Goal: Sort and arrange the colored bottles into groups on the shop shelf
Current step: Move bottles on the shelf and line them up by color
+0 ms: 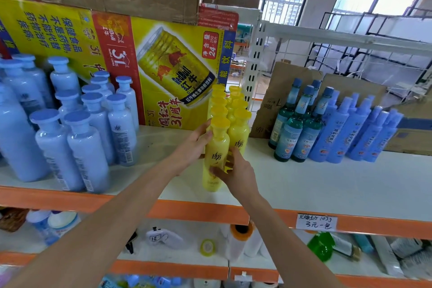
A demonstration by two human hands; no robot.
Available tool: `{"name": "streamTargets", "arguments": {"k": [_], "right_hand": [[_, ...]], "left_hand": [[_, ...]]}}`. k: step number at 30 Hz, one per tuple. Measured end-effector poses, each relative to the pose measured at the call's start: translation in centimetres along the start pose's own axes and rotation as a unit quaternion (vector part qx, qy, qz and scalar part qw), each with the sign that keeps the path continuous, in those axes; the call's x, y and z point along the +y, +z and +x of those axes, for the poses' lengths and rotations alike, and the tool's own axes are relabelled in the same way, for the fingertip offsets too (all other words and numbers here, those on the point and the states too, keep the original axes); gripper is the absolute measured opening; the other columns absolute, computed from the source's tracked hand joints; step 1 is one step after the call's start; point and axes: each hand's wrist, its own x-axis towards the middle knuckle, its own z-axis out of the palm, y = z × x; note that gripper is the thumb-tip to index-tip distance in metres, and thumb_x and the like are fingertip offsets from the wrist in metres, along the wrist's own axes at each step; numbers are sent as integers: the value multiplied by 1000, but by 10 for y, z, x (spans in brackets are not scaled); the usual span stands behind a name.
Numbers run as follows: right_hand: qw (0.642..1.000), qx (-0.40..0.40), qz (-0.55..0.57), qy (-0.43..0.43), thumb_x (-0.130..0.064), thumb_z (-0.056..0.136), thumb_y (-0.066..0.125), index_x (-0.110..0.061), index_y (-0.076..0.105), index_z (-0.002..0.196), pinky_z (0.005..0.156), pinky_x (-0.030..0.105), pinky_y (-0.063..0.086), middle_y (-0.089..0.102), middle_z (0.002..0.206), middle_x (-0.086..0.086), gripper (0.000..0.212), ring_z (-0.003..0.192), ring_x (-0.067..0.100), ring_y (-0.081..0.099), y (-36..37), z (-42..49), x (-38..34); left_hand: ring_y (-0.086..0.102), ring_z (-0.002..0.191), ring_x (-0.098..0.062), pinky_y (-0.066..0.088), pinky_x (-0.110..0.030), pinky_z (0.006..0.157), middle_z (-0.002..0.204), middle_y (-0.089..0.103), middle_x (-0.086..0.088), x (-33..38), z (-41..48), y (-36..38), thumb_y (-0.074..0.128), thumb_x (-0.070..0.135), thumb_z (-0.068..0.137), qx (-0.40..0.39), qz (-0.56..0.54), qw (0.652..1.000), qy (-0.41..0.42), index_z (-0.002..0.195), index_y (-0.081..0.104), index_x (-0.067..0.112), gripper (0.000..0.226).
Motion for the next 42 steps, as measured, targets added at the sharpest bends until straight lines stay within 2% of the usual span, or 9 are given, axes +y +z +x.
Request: {"name": "streamTargets", "arguments": {"k": [6, 12, 19, 23, 25, 28, 32, 39, 42], "right_hand": [[1000, -8, -9, -8, -40, 78, 70, -20, 44, 125, 87, 43, 50, 63, 119, -2, 57, 106, 19, 61, -4, 1, 0], [1000, 10, -22, -9, -40, 80, 68, -17, 45, 122, 84, 43, 50, 65, 115, 2, 52, 102, 23, 62, 0, 0, 0], [999, 18, -29, -2, -43, 80, 66, -17, 45, 122, 83, 42, 51, 65, 114, 1, 53, 100, 24, 63, 3, 0, 0], [1000, 10, -15, 13, -41, 80, 68, -18, 46, 123, 84, 40, 50, 65, 114, 0, 53, 100, 22, 62, 1, 1, 0], [1000, 9, -8, 16, -41, 79, 68, -19, 47, 123, 84, 40, 50, 65, 114, 0, 53, 101, 21, 62, 1, 0, 0], [1000, 21, 6, 22, -41, 79, 69, -20, 47, 122, 85, 42, 50, 65, 113, 0, 53, 100, 21, 62, 4, -1, -1], [999, 34, 6, 26, -42, 80, 67, -21, 47, 120, 82, 39, 50, 65, 110, 0, 50, 99, 22, 61, 7, -4, -1], [999, 29, 20, 16, -42, 79, 68, -21, 46, 123, 85, 41, 50, 66, 111, 0, 53, 100, 21, 61, 6, -5, 2], [999, 28, 18, 17, -42, 79, 68, -22, 46, 125, 87, 41, 50, 65, 112, 0, 55, 102, 20, 61, 7, -5, 2]], "left_hand": [[39, 128, -15, 36, -29, 100, 142, 40, -1, 3, -4, -1, 35, 31, 97, 26, 31, 999, 17, 141, 31, 21, 45], [42, 114, -7, 41, -23, 88, 126, 45, 7, 7, -6, 1, 35, 22, 98, 3, -2, 1000, 23, 140, 32, 17, 42], [47, 115, -11, 43, -28, 92, 130, 49, 0, 4, -3, -1, 35, 21, 98, 0, 18, 999, 31, 138, 37, 15, 40], [48, 120, -16, 44, -38, 100, 130, 51, 0, 0, -1, -2, 37, 23, 98, 0, 22, 999, 35, 134, 42, 20, 37], [49, 118, -16, 46, -38, 97, 129, 53, 0, -1, 0, -2, 38, 23, 98, 1, 25, 999, 41, 131, 46, 21, 35], [52, 110, -13, 48, -27, 87, 118, 56, 2, -1, 0, 0, 37, 20, 98, 6, 32, 998, 54, 123, 49, 25, 29], [52, 110, -16, 48, -25, 83, 117, 56, -1, -2, 0, -1, 37, 20, 98, 17, 51, 997, 54, 126, 50, 14, 32], [54, 115, -24, 47, -49, 95, 124, 57, -9, 0, -3, -2, 38, 23, 97, 17, 79, 995, 61, 125, 50, 11, 33], [54, 115, -24, 47, -49, 94, 124, 58, -9, 0, -3, -2, 39, 23, 97, 21, 84, 994, 65, 126, 51, 11, 33]]}}
